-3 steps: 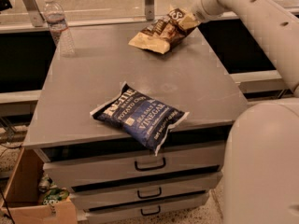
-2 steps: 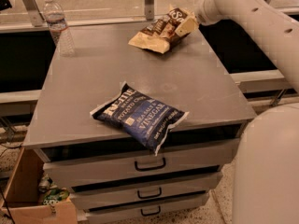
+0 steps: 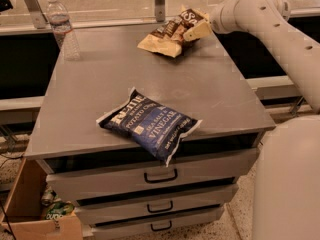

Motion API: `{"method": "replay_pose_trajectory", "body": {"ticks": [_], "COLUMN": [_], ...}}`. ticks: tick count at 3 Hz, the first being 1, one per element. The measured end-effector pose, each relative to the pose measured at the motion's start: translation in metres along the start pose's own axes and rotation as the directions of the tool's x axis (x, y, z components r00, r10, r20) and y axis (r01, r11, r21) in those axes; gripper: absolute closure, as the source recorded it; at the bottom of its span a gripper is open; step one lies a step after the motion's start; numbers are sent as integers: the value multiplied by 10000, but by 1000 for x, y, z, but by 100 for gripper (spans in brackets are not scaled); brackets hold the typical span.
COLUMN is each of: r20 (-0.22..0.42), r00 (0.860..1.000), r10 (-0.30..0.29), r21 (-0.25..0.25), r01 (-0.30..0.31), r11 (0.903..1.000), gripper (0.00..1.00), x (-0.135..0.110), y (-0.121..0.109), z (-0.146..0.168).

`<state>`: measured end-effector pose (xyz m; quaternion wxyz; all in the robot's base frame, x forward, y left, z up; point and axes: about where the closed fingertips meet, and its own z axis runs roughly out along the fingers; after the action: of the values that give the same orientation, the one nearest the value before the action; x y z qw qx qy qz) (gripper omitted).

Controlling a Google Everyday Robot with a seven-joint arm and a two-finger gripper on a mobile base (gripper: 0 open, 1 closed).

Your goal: Move brown chip bag near blue chip bag

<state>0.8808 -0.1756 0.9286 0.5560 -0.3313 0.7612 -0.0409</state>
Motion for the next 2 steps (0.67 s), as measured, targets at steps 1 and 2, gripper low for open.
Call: {"method": "replay_pose_trajectory", "body": {"ticks": [1, 2], "r20": [626, 978], "r00": [9960, 9864], "r10": [641, 1322], "r21": [-367, -829], "r01": [-619, -1243], "r11": [9974, 9888], "gripper": [0, 0], "x": [-6, -10], "y": [2, 8], "z": [12, 27]}}
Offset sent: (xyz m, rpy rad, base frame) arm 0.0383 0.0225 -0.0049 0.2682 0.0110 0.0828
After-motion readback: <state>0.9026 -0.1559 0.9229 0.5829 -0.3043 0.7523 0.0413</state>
